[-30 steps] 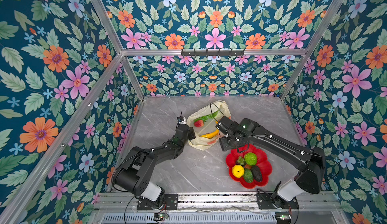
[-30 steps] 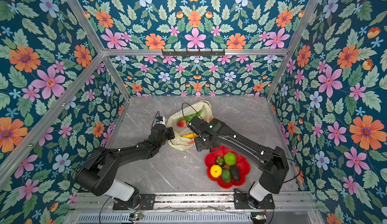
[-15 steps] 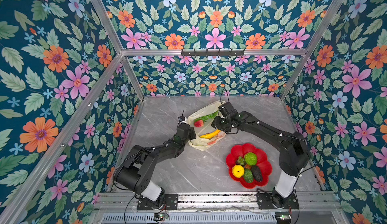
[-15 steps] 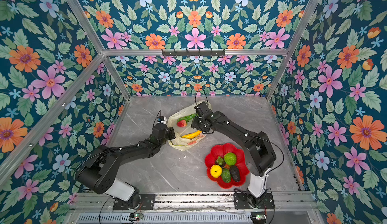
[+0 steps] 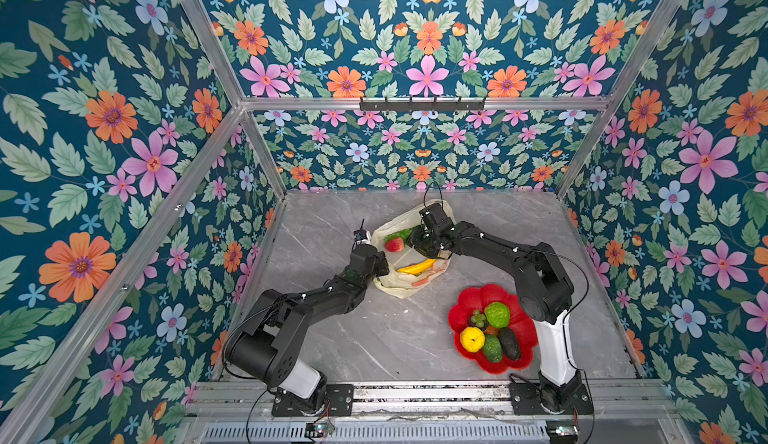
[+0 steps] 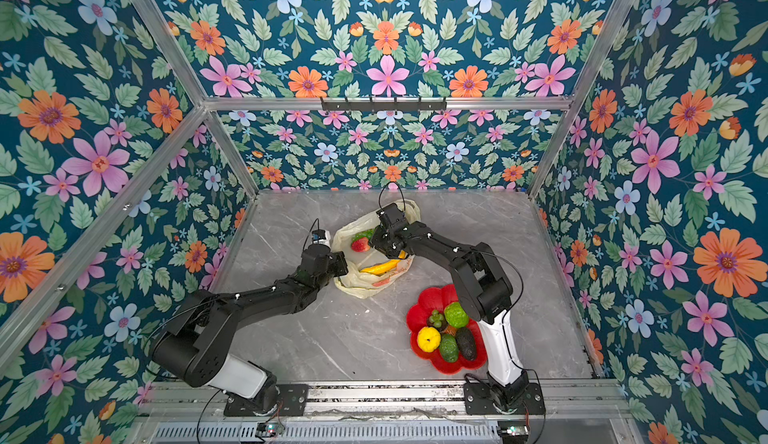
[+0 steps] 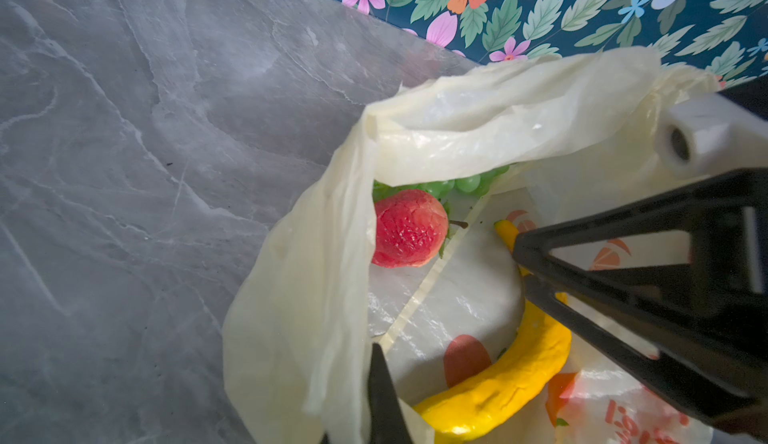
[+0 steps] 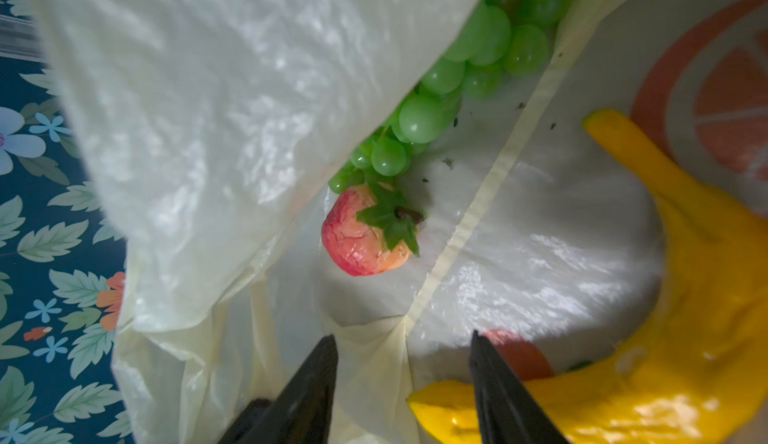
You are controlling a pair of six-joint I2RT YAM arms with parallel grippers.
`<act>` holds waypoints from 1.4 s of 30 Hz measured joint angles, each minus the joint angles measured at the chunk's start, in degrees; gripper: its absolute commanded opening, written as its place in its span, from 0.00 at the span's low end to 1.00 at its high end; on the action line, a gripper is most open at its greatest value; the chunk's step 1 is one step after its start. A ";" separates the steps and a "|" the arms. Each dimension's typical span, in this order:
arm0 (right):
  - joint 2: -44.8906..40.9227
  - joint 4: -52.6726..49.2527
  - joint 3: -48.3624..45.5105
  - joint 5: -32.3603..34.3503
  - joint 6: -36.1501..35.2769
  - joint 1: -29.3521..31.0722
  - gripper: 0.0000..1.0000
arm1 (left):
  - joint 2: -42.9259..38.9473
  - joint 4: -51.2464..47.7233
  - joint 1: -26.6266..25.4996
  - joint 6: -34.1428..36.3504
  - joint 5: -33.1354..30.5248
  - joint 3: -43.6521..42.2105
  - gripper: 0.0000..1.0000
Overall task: Take the fake fruits out of the plastic bag
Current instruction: 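Move the right gripper back into the bag toward the yellow banana, then grasp the pink strawberry inside the bag with the right gripper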
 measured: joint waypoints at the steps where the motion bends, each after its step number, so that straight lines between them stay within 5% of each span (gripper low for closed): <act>1: 0.59 0.42 0.24 -0.11 0.09 -0.13 0.52 | 0.00 0.00 0.00 0.00 0.00 0.00 0.01; 42: 9.42 9.97 4.81 -3.56 7.34 -2.99 0.18 | 0.59 0.02 0.00 0.02 1.22 0.00 0.01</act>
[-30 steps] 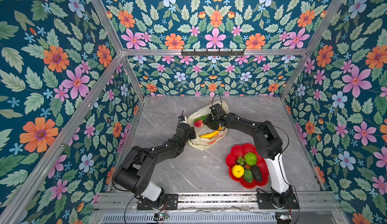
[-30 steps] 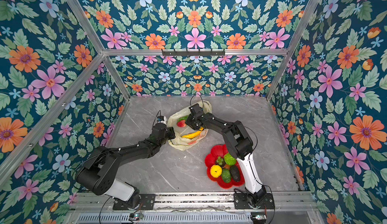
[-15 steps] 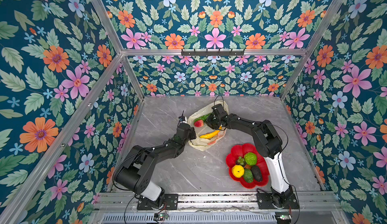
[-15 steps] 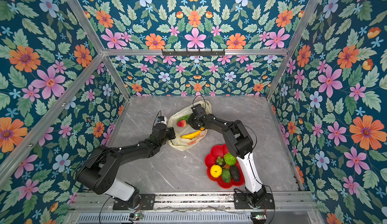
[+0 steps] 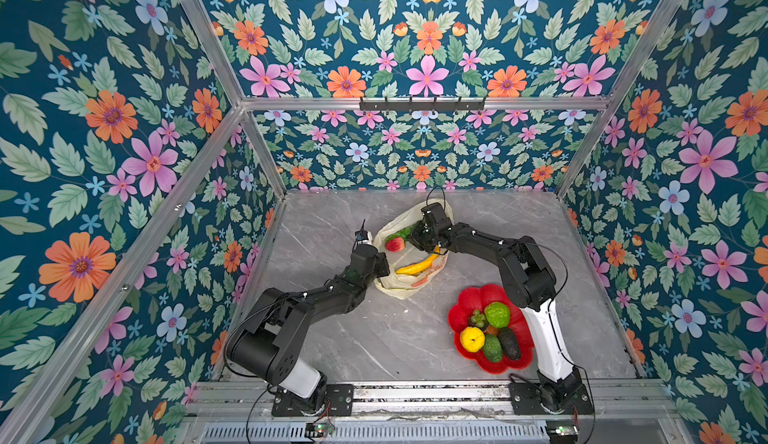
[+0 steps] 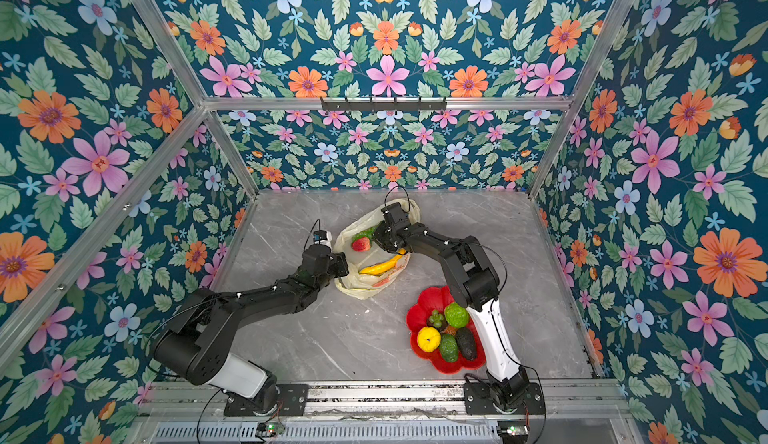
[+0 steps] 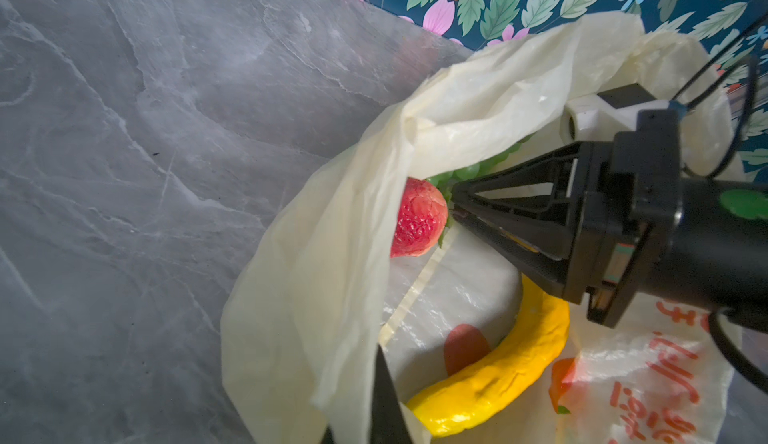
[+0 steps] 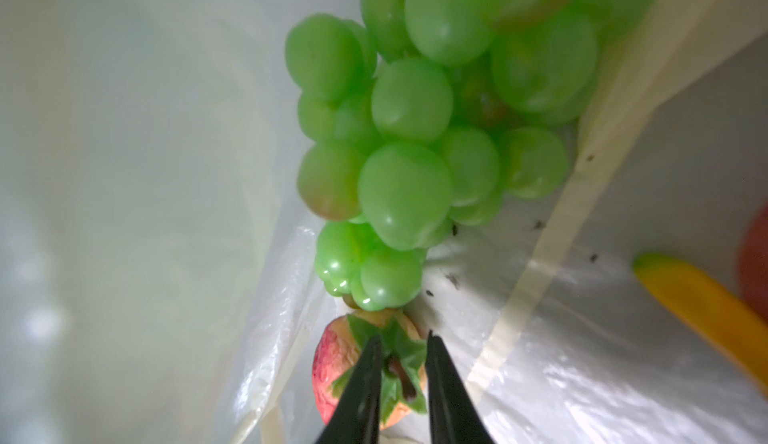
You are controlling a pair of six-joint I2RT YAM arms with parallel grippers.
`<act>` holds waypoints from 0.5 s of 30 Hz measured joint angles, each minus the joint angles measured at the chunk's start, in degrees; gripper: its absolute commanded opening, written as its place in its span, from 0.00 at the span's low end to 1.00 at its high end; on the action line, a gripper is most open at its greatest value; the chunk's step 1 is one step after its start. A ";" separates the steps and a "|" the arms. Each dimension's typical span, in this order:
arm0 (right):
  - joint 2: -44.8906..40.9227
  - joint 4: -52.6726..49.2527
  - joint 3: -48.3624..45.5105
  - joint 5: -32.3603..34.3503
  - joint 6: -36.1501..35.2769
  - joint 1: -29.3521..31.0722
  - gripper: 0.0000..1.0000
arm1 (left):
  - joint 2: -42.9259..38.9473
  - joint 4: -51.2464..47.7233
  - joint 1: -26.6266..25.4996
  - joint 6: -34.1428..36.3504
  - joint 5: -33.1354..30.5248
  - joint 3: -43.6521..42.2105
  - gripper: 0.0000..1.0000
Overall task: Take the fake fruits out of the plastic bag
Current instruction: 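Grasp the pink strawberry inside the bag with the right gripper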
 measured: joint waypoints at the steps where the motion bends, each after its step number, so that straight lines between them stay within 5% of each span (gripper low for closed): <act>1: 0.04 0.00 0.15 0.00 0.00 0.00 0.16 | -0.02 0.00 0.00 0.00 0.00 0.00 0.01; 15: 1.01 0.00 0.92 -0.42 0.02 0.00 0.07 | -0.02 0.02 0.00 0.00 0.00 0.00 0.01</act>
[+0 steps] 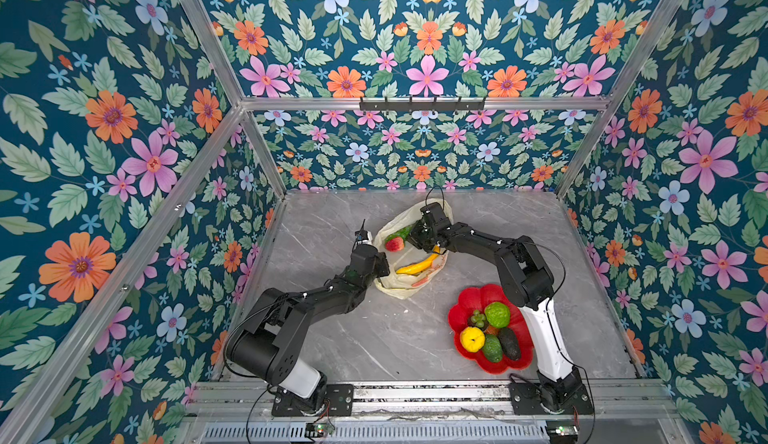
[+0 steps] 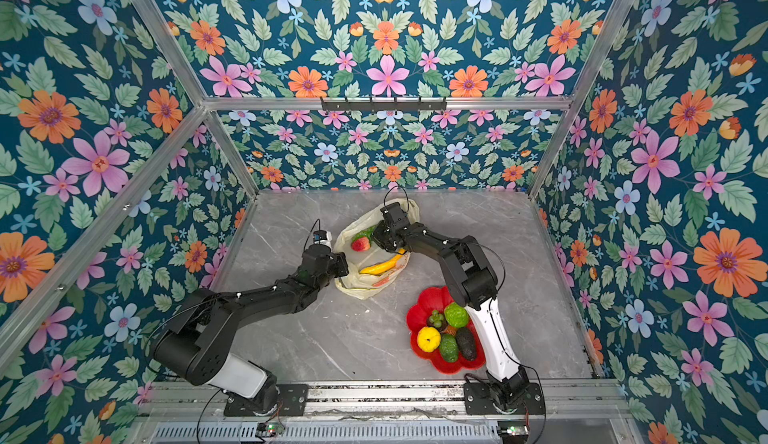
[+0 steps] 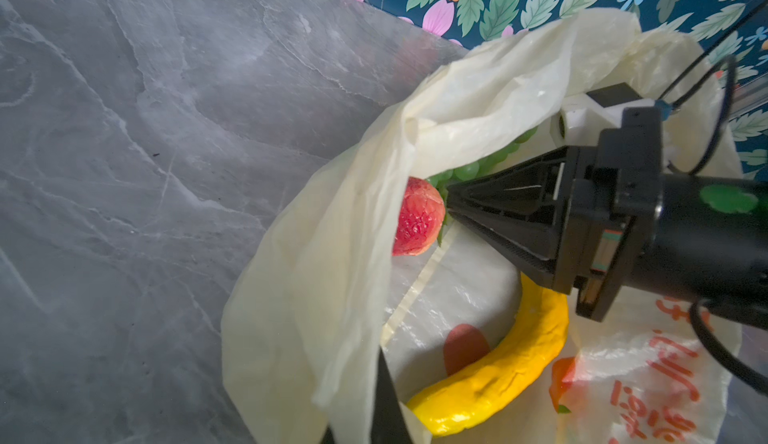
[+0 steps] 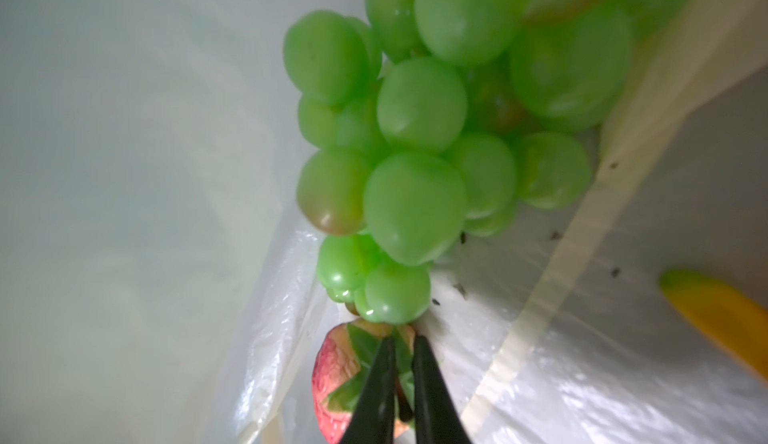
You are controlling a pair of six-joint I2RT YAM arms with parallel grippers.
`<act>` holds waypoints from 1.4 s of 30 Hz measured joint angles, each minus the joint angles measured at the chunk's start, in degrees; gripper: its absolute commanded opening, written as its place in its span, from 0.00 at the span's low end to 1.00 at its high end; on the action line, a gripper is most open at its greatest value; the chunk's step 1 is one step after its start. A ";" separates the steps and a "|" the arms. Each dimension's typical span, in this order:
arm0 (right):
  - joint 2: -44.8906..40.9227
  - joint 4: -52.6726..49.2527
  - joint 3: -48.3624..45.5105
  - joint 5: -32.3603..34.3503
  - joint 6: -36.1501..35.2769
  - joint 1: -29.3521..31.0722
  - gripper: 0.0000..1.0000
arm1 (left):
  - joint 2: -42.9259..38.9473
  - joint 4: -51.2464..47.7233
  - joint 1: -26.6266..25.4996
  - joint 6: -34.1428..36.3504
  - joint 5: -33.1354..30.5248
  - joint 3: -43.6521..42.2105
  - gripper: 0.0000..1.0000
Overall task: Take the fake fruits out of the plastic bag
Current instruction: 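Grasp the pink strawberry inside the bag with the right gripper, then lift the strawberry out of the bag and carry it over the red plate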
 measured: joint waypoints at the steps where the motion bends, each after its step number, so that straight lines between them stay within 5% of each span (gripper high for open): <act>1: 0.00 -0.02 0.00 0.02 0.00 0.02 0.06 | 0.00 0.00 0.00 0.00 0.00 0.00 0.01; 24: -13.60 -5.97 -7.04 4.17 -8.90 2.21 0.00 | 0.00 0.00 -0.02 0.24 0.04 0.00 0.01; 42: -39.26 -26.91 -16.65 11.69 -22.67 3.48 0.00 | 0.09 -0.15 -0.04 1.49 1.05 1.01 0.01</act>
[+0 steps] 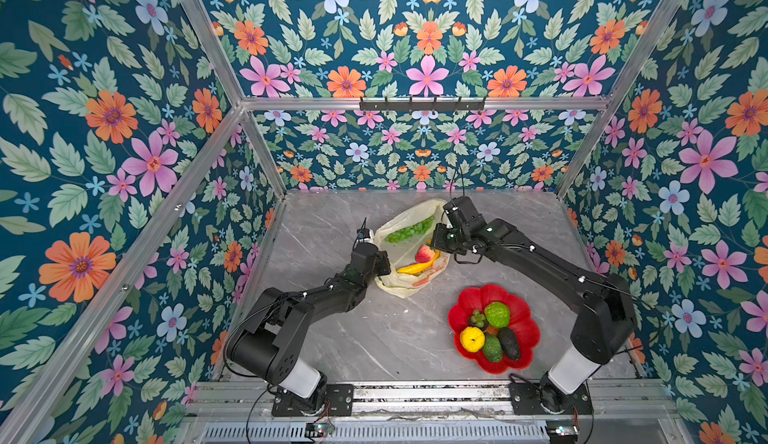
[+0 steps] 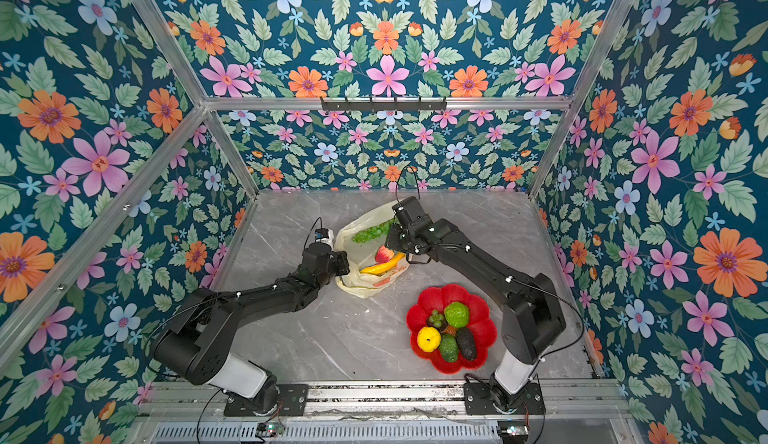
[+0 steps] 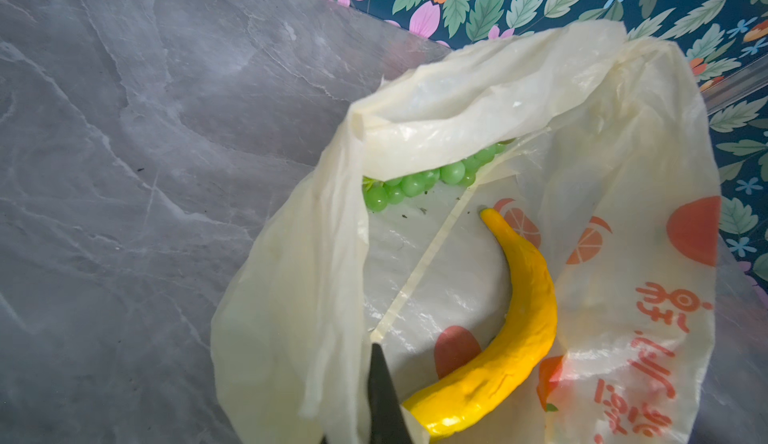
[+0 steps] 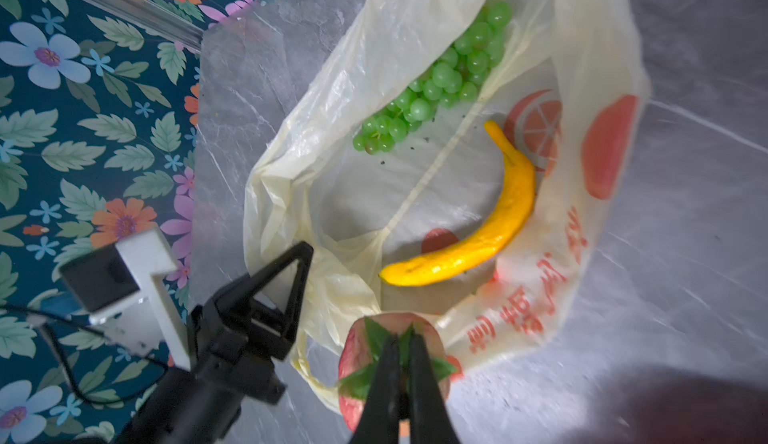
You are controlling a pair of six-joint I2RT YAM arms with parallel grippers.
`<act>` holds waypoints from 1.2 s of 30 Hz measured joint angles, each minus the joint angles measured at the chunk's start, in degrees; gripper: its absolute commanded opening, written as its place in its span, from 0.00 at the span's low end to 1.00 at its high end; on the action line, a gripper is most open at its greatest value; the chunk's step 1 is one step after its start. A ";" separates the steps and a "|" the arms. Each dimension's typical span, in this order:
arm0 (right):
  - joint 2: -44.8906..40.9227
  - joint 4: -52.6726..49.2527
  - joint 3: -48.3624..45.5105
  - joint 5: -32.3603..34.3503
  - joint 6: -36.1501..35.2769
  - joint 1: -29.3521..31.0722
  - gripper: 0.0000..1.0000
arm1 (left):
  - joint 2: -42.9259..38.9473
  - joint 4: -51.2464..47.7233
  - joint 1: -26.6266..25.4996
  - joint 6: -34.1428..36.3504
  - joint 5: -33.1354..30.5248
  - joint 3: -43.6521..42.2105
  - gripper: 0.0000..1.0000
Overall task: Take the fake fruits out of the plastic bag
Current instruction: 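Lift the strawberry out of the bag and carry it over the red plate, then lower the strawberry into the red plate and open the right gripper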
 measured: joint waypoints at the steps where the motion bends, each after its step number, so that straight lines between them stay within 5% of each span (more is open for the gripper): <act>1: -2.16 -1.27 -1.09 0.24 -0.39 -0.35 0.00 | 0.00 -0.02 0.00 0.00 0.00 0.00 0.01; 18: -30.58 -21.79 -20.15 3.78 -1.25 -14.32 0.00 | 0.85 -0.31 0.00 0.00 0.02 0.00 0.01; 27: -35.69 -28.61 -23.85 1.81 -1.07 -26.34 0.00 | 0.87 -0.31 0.00 -0.02 0.02 0.00 0.01; 36: -35.63 -30.08 -28.26 4.68 -0.31 -28.61 0.00 | 1.16 -0.31 0.00 -0.02 0.00 0.00 0.01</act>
